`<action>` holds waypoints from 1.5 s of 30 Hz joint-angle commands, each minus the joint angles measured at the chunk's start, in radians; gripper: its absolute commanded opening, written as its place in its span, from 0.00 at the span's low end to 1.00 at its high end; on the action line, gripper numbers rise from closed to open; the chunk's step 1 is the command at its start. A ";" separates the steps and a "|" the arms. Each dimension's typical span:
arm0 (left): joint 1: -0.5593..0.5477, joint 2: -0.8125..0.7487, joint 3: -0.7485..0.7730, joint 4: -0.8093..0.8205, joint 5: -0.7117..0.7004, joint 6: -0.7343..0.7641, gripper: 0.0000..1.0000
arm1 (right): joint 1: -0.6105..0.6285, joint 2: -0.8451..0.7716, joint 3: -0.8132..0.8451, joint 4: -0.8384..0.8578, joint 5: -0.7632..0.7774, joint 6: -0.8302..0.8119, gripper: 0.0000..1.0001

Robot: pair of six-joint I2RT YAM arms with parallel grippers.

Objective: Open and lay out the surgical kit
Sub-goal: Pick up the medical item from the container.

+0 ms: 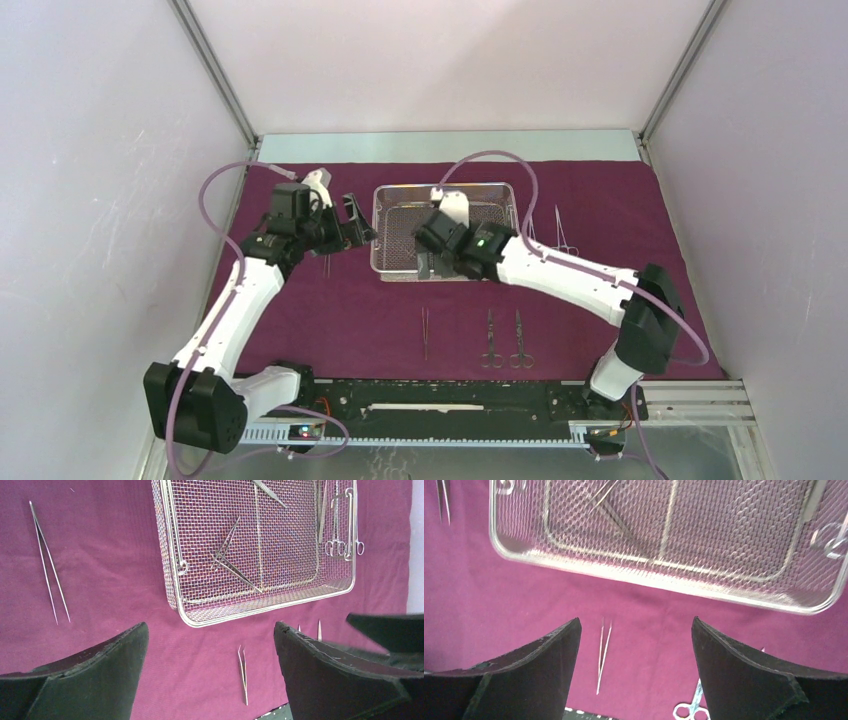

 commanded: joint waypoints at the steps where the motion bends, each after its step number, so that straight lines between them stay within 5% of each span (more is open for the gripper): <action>1: -0.004 0.009 -0.026 0.026 -0.003 0.005 1.00 | -0.121 -0.031 0.068 0.068 -0.054 -0.163 0.91; 13: -0.004 0.031 -0.027 0.025 -0.009 0.006 1.00 | -0.335 0.146 0.202 0.159 -0.274 -0.396 0.92; 27: -0.004 0.029 -0.027 0.021 -0.011 0.007 1.00 | -0.345 0.393 0.359 0.089 -0.418 -0.497 0.83; 45: -0.004 0.029 -0.028 0.021 -0.011 0.006 1.00 | -0.289 0.485 0.360 0.011 -0.499 -0.603 0.53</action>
